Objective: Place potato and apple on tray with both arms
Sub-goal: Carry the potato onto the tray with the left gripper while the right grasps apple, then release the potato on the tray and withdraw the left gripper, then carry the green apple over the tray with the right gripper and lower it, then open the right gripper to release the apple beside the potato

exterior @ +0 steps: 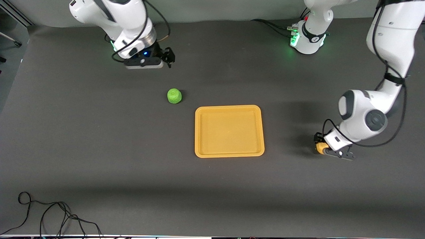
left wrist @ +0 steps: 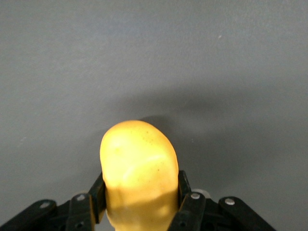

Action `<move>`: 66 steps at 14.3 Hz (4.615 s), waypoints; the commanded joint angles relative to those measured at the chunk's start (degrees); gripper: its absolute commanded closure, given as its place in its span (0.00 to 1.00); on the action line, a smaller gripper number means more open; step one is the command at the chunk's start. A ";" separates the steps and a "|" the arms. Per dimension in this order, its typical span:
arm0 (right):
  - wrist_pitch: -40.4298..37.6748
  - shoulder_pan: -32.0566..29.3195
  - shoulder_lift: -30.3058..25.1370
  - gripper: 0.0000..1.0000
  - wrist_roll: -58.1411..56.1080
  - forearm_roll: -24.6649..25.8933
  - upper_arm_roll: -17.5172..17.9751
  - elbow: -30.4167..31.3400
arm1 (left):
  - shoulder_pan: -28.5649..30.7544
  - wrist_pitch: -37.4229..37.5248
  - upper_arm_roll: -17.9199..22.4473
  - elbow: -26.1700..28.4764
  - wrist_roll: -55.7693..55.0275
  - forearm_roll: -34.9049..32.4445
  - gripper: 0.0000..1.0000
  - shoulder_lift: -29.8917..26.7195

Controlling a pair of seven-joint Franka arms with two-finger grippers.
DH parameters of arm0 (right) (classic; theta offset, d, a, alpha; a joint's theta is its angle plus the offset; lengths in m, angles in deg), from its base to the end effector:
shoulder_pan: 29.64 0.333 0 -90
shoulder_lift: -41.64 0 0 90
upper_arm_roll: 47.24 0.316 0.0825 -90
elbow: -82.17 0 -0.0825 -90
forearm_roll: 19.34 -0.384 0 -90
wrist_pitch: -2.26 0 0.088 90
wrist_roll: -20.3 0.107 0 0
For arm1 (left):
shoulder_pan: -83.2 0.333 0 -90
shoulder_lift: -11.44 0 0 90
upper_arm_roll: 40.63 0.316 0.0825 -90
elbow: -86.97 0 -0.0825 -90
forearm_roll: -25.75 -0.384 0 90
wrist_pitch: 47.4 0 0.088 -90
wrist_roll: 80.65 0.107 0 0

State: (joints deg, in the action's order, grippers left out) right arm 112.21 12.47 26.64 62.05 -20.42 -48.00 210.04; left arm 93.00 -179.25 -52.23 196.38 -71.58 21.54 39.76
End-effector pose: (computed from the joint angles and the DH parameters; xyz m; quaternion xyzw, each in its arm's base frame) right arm 0.3493 0.3088 0.4750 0.9996 -0.0067 -0.0260 0.0091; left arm 0.6193 -0.0128 0.2336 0.9926 -0.1107 -0.0439 0.0249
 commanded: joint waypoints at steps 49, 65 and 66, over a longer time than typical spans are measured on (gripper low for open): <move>-11.07 4.21 54.00 0.53 4.36 1.96 -1.64 -70.97 | 1.98 32.36 0.53 -14.05 -3.80 0.52 0.00 -23.58; 13.97 5.27 73.27 0.49 7.37 6.35 -0.12 -66.34 | -14.45 35.17 18.11 -14.31 1.11 1.57 0.00 -24.37; 14.68 5.27 73.71 0.46 7.55 6.44 -0.12 -66.34 | -14.54 36.04 18.11 -14.48 1.99 1.57 0.00 -24.37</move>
State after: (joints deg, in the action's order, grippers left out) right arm 124.99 17.81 100.34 68.76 -15.48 -48.26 142.93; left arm 79.82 -144.84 -35.74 181.07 -71.78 22.69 17.16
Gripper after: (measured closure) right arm 0.278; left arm 0.000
